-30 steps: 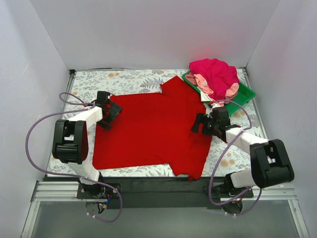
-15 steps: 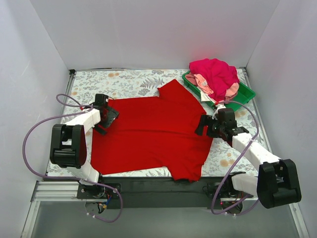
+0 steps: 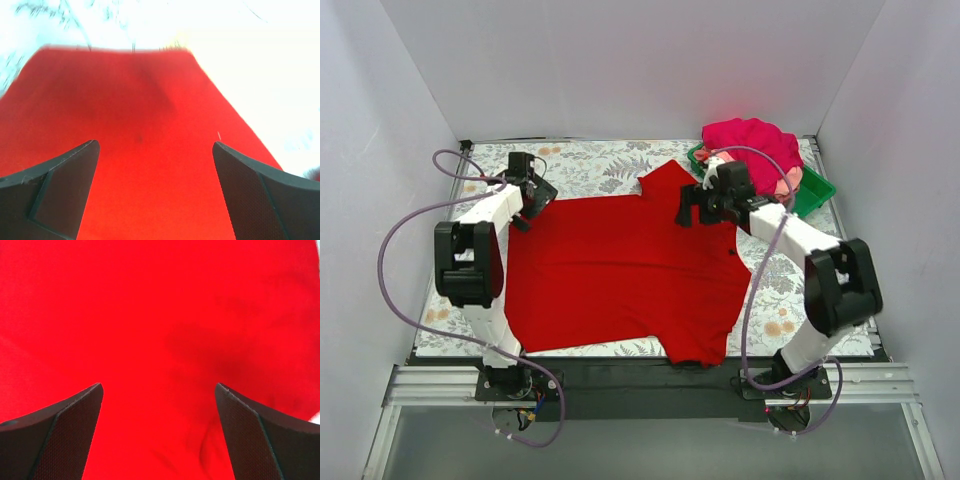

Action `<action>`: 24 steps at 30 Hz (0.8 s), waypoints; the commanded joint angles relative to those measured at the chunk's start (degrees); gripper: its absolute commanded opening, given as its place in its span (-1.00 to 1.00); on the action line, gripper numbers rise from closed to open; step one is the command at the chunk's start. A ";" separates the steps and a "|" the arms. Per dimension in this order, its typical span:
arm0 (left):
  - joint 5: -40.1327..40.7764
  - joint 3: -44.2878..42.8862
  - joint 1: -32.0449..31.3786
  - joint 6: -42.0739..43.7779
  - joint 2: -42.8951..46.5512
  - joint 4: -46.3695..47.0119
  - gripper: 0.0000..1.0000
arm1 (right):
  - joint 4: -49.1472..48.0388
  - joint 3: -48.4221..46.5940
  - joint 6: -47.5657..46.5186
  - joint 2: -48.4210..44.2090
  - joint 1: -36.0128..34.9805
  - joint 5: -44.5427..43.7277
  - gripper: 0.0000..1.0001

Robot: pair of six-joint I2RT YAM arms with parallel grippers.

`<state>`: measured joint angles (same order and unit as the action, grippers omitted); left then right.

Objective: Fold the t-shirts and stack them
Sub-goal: Flatten the tshirt out

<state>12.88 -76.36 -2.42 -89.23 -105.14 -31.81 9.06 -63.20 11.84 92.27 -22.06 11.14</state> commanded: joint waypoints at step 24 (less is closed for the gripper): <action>-3.57 -25.67 6.98 4.85 -27.38 -2.20 0.93 | 10.81 -65.46 -4.72 57.66 -0.17 -3.22 0.97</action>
<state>9.58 -100.25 3.66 -85.71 -127.92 -31.77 15.94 -124.77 6.44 145.75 -22.31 8.84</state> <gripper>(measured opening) 0.964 0.983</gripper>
